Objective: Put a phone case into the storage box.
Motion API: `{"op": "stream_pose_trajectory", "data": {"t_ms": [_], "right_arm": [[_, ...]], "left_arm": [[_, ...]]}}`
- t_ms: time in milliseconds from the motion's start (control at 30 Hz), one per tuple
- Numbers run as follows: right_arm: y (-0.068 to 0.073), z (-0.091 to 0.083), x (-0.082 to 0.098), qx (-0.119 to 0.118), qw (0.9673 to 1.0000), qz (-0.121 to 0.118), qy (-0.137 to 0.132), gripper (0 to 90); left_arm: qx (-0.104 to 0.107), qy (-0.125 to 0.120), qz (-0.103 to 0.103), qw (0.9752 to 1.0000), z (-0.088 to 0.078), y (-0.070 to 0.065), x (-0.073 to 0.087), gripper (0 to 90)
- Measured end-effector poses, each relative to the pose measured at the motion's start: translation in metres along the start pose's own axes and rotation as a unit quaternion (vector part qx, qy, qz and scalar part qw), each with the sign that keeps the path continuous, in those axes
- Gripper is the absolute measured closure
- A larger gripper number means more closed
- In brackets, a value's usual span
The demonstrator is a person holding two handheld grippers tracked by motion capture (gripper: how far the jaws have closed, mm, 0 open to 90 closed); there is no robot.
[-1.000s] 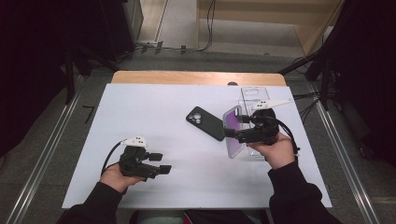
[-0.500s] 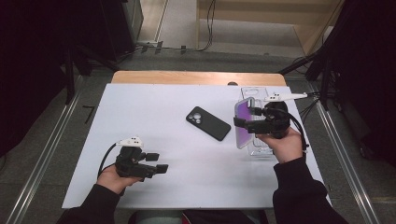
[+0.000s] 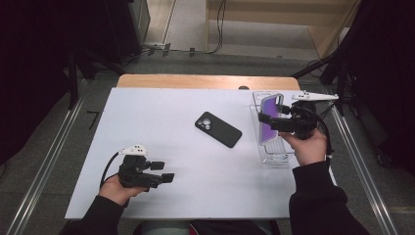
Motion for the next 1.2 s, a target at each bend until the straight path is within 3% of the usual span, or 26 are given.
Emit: {"op": "stream_pose_trajectory", "data": {"t_ms": [100, 433, 600, 667, 1200], "right_arm": [[-0.005, -0.001, 0.0, 0.02, 0.9998, -0.004, -0.004, 15.2], [-0.023, 0.002, 0.003, 0.058, 0.9978, 0.02, -0.024, 15.1], [-0.034, 0.011, 0.002, 0.077, 0.9954, 0.032, -0.046, 15.1], [-0.037, 0.017, 0.001, 0.091, 0.9945, 0.03, -0.041, 15.1], [-0.062, 0.056, -0.024, 0.107, 0.9924, 0.051, -0.032, 15.1]], "left_arm": [[0.0, -0.002, -0.002, 1.0, 0.0, 0.0, 0.0, 30.8], [-0.003, -0.007, -0.003, 1.0, -0.002, 0.0, 0.0, 30.8], [-0.004, -0.007, -0.003, 1.0, -0.002, 0.0, 0.0, 30.9], [-0.004, -0.008, -0.002, 1.0, -0.002, 0.0, 0.0, 30.9], [-0.001, -0.005, 0.0, 1.0, 0.002, 0.0, -0.001, 30.9]]}}
Point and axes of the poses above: each handheld gripper's, and its own axes: z roughly forward along the jaws, x roughly out of its underside, y roughly to its left, the point moved 3 cm from there along z, roughly forward along the jaws, and after that the axes turned 1 degree about x, right-handed, at the moved point
